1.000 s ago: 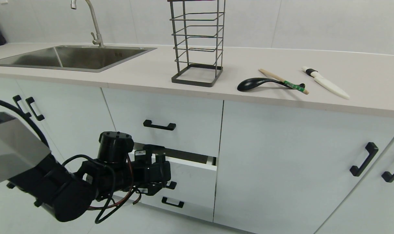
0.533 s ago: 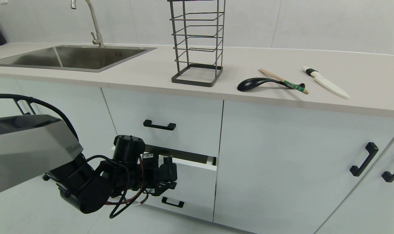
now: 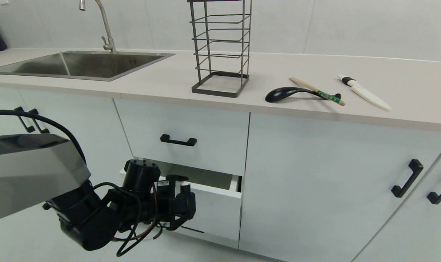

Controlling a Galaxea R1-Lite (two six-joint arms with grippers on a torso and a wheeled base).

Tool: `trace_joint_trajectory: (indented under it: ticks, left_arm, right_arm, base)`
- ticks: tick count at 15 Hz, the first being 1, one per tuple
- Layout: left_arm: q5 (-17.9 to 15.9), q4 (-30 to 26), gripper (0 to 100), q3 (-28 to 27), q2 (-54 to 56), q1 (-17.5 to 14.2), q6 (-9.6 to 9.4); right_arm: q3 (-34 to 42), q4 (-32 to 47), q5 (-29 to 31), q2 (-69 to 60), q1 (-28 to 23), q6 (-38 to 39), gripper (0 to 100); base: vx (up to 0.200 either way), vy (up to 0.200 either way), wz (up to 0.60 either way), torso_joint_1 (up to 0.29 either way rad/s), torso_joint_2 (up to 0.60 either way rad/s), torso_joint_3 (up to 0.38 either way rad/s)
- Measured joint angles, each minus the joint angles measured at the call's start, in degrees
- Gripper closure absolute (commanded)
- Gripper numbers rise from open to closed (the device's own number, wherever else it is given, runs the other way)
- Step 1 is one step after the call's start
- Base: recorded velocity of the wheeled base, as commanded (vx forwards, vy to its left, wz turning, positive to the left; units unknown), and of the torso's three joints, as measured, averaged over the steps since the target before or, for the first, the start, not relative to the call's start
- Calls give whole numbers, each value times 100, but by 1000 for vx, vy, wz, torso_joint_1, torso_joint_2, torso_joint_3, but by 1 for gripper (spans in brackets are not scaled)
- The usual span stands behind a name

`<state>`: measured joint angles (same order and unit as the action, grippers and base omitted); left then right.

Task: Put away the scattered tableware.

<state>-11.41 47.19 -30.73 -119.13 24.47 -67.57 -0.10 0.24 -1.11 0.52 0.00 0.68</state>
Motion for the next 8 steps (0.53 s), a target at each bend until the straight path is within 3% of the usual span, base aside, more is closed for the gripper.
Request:
trace_joint_trajectory:
  ticks: [2,5,8]
  left_arm:
    - [-13,-68,0,566,418,-7,60]
    - [35,-230,0,1497,1270,102,293]
    - [41,-195,0,2010,1801,293,435]
  right_arm:
    - [0,2,0,0,0,2,100]
    - [0,2,0,0,0,2,100]
    - [0,0,0,0,0,0,100]
  base:
    - [0,0,0,0,0,0]
    - [0,0,0,0,0,0]
    - [0,0,0,0,0,0]
